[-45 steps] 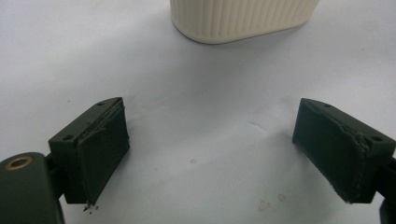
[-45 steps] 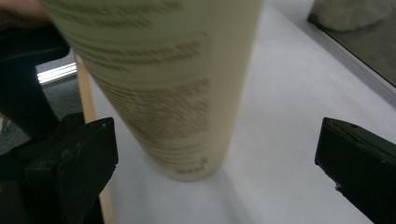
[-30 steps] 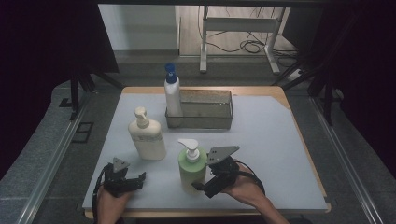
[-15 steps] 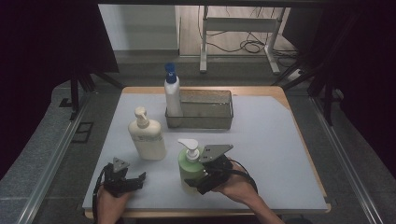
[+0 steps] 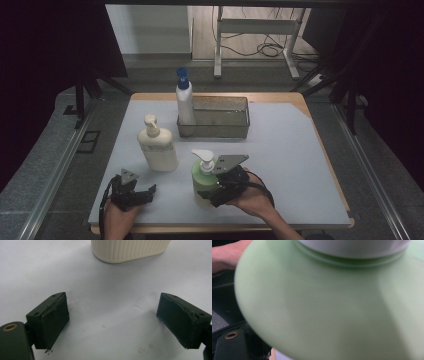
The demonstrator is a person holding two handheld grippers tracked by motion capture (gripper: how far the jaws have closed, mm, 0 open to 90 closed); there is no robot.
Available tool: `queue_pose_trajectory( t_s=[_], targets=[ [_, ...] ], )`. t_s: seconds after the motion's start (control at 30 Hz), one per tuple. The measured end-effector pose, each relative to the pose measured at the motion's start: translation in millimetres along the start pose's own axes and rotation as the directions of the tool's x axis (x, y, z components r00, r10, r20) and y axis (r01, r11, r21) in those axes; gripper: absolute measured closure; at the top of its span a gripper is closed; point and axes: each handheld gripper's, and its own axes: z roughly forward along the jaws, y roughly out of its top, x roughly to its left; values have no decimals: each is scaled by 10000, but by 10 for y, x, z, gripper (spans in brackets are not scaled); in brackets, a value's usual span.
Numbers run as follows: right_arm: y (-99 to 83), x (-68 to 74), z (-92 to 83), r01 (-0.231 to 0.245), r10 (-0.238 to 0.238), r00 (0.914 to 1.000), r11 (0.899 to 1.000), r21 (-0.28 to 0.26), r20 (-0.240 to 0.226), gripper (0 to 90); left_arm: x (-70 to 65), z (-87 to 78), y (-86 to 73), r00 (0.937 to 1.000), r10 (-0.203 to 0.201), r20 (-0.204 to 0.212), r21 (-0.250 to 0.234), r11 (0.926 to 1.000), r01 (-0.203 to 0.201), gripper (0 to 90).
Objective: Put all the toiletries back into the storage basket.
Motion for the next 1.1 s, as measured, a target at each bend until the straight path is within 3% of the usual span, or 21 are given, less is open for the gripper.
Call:
queue_pose_trajectory(
  t_s=[0.13,0.37,1.1],
  targets=[
    [9,-29,-10,-222,222,9998,9997,-29,-13,118,0,0,0,10000,0,2,-1,10000,0,100],
    [64,-149,-77,-602,611,9974,9979,-237,374,118,3,0,1,10000,39,2,4,10000,-39,100],
    [331,-518,-95,-940,987,9833,9948,-380,1532,118,3,2,0,10000,24,4,-27,10000,-24,100]
  ],
)
